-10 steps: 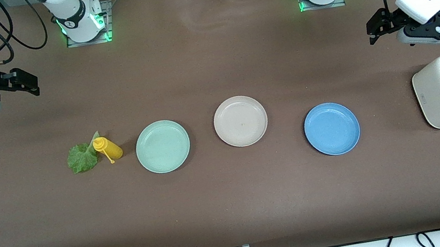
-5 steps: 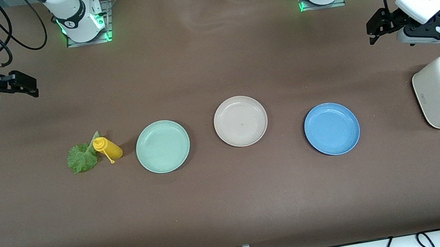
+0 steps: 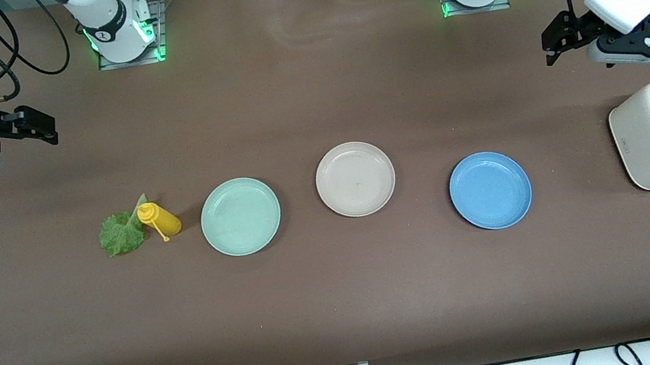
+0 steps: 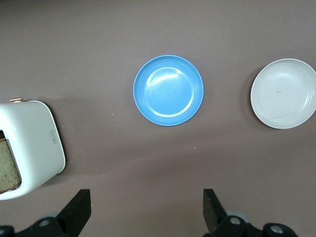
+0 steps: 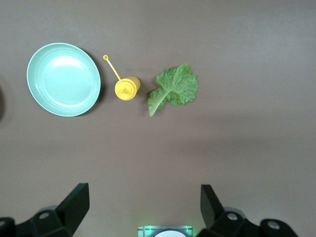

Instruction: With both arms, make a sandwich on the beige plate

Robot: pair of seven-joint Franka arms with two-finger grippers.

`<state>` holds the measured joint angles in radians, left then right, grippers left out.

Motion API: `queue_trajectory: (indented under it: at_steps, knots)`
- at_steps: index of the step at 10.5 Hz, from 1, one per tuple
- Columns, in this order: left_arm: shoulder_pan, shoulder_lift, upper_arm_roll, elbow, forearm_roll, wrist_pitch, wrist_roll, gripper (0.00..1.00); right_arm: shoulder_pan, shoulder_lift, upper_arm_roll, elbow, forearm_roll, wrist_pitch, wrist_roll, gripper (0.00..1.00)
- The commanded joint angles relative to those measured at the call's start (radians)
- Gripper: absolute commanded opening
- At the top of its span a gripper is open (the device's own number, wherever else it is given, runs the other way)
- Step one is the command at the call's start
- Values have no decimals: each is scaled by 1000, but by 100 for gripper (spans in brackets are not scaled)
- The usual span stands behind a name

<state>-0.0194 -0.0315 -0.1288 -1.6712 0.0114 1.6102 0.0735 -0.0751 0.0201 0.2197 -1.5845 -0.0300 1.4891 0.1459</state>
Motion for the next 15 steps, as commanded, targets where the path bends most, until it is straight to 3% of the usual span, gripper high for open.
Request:
queue_trajectory:
  at_steps: [1,11,15]
  knots:
    - [-5,16,3,33,-2,-16,9,100,-6,-2,3,-3,7,8,3,100]
    - [1,16,-14,33,-2,-19,11,100,-8,14,-6,-5,5,2,-9,100]
    - [4,16,-12,31,-2,-19,12,100,-8,26,-39,-14,7,3,-26,100]
